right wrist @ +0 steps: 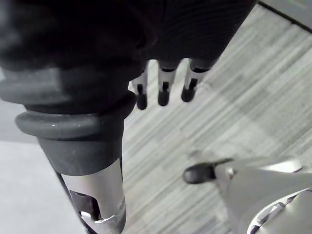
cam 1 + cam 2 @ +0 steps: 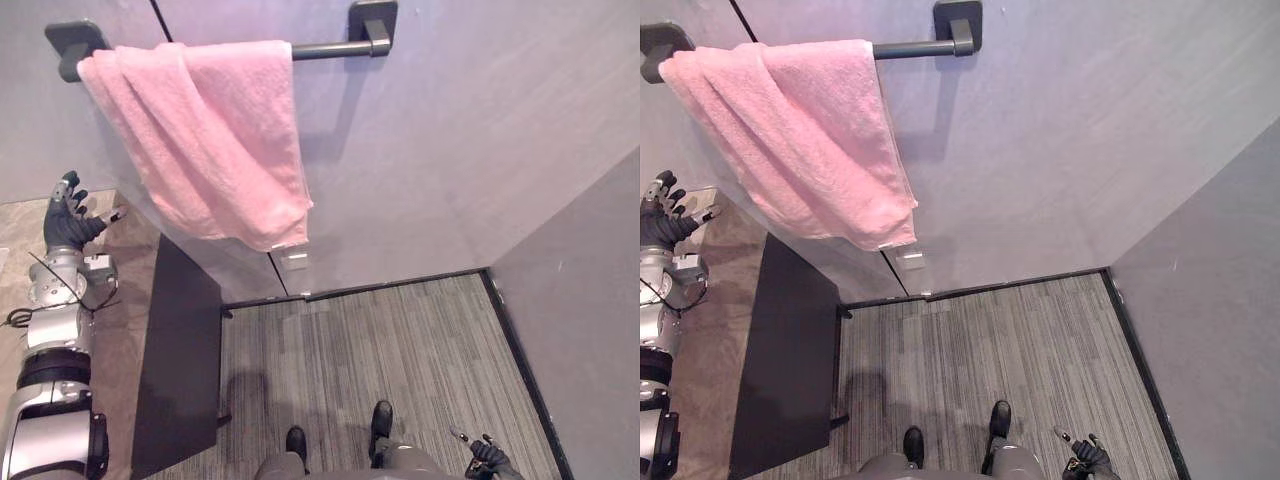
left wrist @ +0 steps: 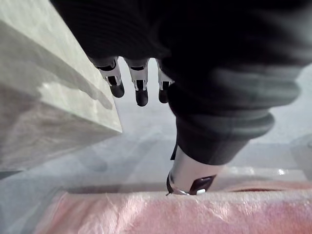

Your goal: Organize washtable

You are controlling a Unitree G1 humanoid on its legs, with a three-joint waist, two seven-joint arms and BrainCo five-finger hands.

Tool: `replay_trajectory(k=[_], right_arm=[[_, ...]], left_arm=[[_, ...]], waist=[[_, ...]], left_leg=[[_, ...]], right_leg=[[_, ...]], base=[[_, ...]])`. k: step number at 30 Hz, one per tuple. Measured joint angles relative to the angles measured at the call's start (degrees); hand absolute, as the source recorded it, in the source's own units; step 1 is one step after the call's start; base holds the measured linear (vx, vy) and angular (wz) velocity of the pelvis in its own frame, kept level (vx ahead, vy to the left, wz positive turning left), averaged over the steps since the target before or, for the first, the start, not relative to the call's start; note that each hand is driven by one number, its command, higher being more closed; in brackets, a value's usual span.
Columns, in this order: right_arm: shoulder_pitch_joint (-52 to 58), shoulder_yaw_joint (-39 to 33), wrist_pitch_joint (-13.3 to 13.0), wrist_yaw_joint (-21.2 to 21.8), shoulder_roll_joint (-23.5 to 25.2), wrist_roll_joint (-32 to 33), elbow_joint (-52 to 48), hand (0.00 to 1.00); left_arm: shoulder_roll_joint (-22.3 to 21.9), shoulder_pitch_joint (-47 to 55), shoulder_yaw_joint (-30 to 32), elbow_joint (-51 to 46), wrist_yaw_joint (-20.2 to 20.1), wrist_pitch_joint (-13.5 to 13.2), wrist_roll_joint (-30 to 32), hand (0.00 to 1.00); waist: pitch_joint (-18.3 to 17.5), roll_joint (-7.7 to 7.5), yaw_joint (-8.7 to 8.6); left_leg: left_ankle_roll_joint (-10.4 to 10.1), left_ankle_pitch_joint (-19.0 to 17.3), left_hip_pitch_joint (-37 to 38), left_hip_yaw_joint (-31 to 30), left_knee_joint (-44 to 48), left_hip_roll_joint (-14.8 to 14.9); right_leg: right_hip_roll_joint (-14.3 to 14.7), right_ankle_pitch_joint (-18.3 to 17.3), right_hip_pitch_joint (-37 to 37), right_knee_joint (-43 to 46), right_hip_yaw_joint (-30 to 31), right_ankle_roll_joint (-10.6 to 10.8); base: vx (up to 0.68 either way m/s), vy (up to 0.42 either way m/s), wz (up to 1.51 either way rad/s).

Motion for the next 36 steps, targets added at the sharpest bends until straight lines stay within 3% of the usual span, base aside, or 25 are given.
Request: replay_trajectory(k=[11, 24, 25, 28, 31, 33, 36], right_arm=[[0.0, 0.9, 0.0, 0.3, 0.0, 0.0, 0.0, 0.00], [-0.6, 3.5, 0.1, 1.2, 0.7, -0.5, 0.0, 0.00], [-0.6, 3.8, 0.1, 1.3, 0.8, -0.5, 0.0, 0.00], [-0.6, 4.5, 0.1, 1.3, 0.8, -0.5, -0.7, 0.00], [-0.7, 8.3, 0.1, 1.1, 0.6, -0.3, -9.0, 0.00], [-1.9, 13.6, -0.7, 1.1, -0.4, 0.3, -22.1, 0.00], [-7.4, 17.9, -1.8, 1.2, -3.3, 2.4, -31.6, 0.00]], left_arm=[[4.0, -4.5, -6.2, 1.2, -5.4, 0.2, -4.8, 0.00], [7.3, -8.7, -10.1, 3.9, -5.5, 0.8, -6.8, 0.00], [7.3, -9.1, -10.1, 4.8, -5.5, 0.9, -6.8, 1.00], [7.4, -9.6, -10.1, 5.2, -5.5, 1.3, -6.8, 1.00], [8.3, -9.9, -10.1, 5.2, -5.5, 1.3, -7.0, 1.00], [9.2, -12.0, -10.2, 5.1, -5.5, 1.2, -7.3, 1.00], [9.2, -12.4, -11.4, 5.0, -5.4, 1.2, -7.3, 1.00]], waist=[[0.1, -0.06, -1.11], [1.5, -0.66, -1.12], [1.5, -0.65, -1.14], [1.5, -0.66, -1.14], [1.7, -0.83, -1.22], [2.2, -1.40, -1.29], [3.1, -1.83, -1.14]], left_leg=[[-0.1, 0.0, 0.6, 1.8, -0.9, 0.0], [-0.1, 0.0, -1.0, 2.9, -0.6, -0.5], [-0.1, 0.0, -0.9, 3.2, -0.5, -0.5], [-0.1, 0.0, -0.9, 3.4, -0.5, -0.6], [0.0, 0.0, -1.0, 4.0, -0.5, -0.7], [0.1, -0.1, -2.8, 4.1, 0.3, -0.9], [0.1, -0.1, -3.2, 4.2, 1.5, -0.7]], right_leg=[[0.4, 0.5, -0.5, -0.8, 1.8, 0.0], [-0.2, 1.3, -2.3, -0.8, 2.9, 0.2], [-0.2, 1.4, -2.4, -0.8, 3.2, 0.2], [-0.3, 1.5, -2.4, -0.8, 3.4, 0.2], [-0.3, 1.9, -2.8, -1.1, 4.3, 0.3], [-0.5, 3.1, -3.8, -2.3, 4.8, 0.4], [-0.4, 3.8, -3.9, -2.3, 5.4, -0.1]], base=[[0.01, 0.005, -0.08], [-0.01, 0.003, -0.03], [-0.01, -0.003, -0.09], [-0.01, -0.001, -0.06], [-0.01, 0.005, -0.11], [-0.03, -0.004, -0.07], [-0.02, -0.007, -0.05]])
